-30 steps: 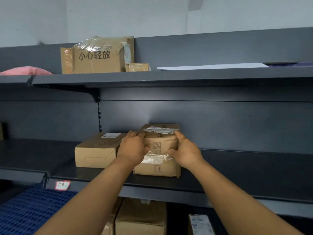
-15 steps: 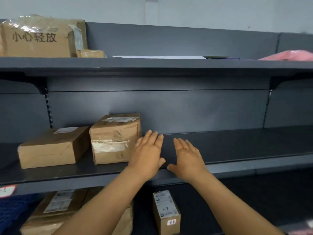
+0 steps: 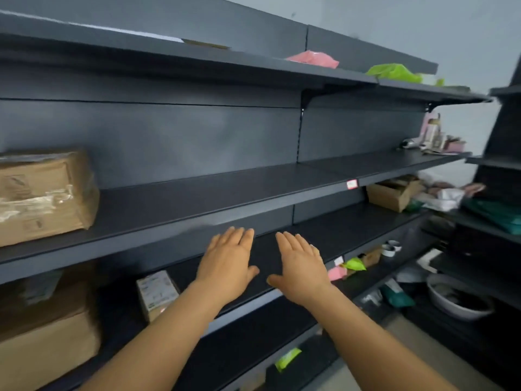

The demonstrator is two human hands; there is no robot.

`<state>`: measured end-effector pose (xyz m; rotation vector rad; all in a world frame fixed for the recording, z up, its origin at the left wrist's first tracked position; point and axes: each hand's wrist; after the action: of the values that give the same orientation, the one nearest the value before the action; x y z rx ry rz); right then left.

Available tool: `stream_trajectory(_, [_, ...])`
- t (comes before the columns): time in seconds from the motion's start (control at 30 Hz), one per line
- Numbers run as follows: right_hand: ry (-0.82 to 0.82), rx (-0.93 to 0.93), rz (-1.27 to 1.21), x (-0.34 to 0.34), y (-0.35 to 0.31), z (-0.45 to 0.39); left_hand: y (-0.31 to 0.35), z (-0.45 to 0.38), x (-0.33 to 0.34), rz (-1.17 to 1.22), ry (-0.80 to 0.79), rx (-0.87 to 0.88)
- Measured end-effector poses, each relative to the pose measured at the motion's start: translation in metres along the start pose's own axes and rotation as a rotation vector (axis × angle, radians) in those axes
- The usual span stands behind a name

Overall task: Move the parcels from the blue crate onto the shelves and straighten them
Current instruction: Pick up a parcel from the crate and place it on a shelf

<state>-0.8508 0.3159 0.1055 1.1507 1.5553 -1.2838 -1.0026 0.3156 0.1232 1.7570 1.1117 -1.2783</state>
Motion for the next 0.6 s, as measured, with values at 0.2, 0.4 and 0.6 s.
stream_trajectory(0.2, [-0.007,0.153,0.036,-0.010,0.092,0.091,0.110,0.027,0.031,0.080,-0.051,0.129])
stream_trajectory(0.4, [-0.002,0.316,0.078,-0.028,0.171,0.198,0.218,0.069,0.054,0.139,-0.101,0.287])
stream_trajectory(0.6, [0.000,0.500,0.105,-0.050,0.244,0.285,0.320,0.092,0.067,0.171,-0.132,0.458])
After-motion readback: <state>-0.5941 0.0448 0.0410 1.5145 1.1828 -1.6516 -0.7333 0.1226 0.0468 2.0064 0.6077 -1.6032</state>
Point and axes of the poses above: each hand's wrist, its own z-axis away from the middle knuckle, its own x-axis out of the palm, y = z × x, and after that the axes turned 6 degrees about x, right-handed
